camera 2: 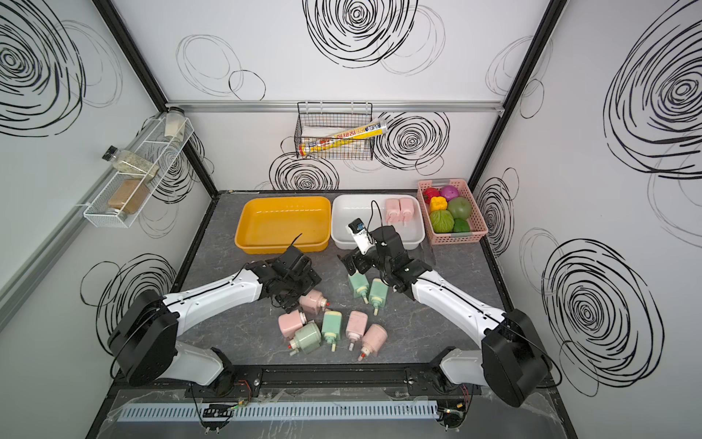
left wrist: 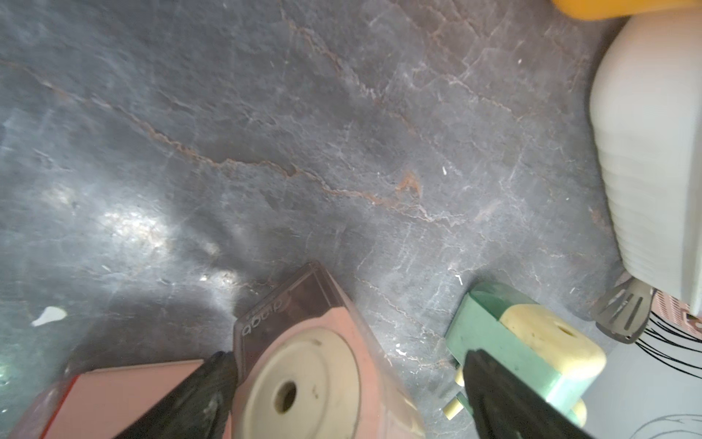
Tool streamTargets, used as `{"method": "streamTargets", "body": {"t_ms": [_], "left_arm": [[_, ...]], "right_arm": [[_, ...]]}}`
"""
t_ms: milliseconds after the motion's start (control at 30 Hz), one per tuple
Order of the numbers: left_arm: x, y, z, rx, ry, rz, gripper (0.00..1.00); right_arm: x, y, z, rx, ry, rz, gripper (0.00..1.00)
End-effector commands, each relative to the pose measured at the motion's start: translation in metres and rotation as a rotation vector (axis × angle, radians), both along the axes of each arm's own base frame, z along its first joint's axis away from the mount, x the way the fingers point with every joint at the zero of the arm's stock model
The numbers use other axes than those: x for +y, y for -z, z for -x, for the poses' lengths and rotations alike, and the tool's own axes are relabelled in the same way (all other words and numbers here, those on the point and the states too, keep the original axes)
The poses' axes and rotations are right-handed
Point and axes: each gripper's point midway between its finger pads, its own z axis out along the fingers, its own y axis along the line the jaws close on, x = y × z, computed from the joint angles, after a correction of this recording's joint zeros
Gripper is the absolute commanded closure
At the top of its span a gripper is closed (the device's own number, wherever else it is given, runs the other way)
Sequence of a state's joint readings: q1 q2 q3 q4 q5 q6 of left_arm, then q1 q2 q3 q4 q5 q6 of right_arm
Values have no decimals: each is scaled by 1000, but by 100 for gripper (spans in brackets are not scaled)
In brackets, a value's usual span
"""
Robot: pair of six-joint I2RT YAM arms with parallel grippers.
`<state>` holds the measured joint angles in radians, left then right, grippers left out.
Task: Place the pencil sharpeners by color into the storage box
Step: Pick up the pencil sharpener from the center of the board.
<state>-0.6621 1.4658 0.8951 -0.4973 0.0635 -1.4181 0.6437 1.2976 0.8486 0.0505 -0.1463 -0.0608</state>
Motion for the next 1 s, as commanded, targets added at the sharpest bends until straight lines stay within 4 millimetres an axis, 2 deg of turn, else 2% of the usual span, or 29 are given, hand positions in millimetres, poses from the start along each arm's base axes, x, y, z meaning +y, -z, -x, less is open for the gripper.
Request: {"method": "streamTargets", "body": {"t_ms": [0,167,367,567,733,967], "left_arm": [[-19,-16,-14,-69,56,36,1],[-31,-13,-16,-58,82,47,1],[-31,-1,-12,-17,81,41,1],[-30,-8,-19,-52,85,35,1],[-11,-17,-29,-106,100,-14,1],[37,-46,-42,-236,140,-208,1]], "right_arm": [[-2,14,6,20,-16,38,0],[-6,12,6,11,8,34,0],[-10,11,9,10,14,34,0],[-8,15,15,55,11,13,0],[0,21,25,92,-5,14,0],[24,27,52,163,-66,6,0]]}}
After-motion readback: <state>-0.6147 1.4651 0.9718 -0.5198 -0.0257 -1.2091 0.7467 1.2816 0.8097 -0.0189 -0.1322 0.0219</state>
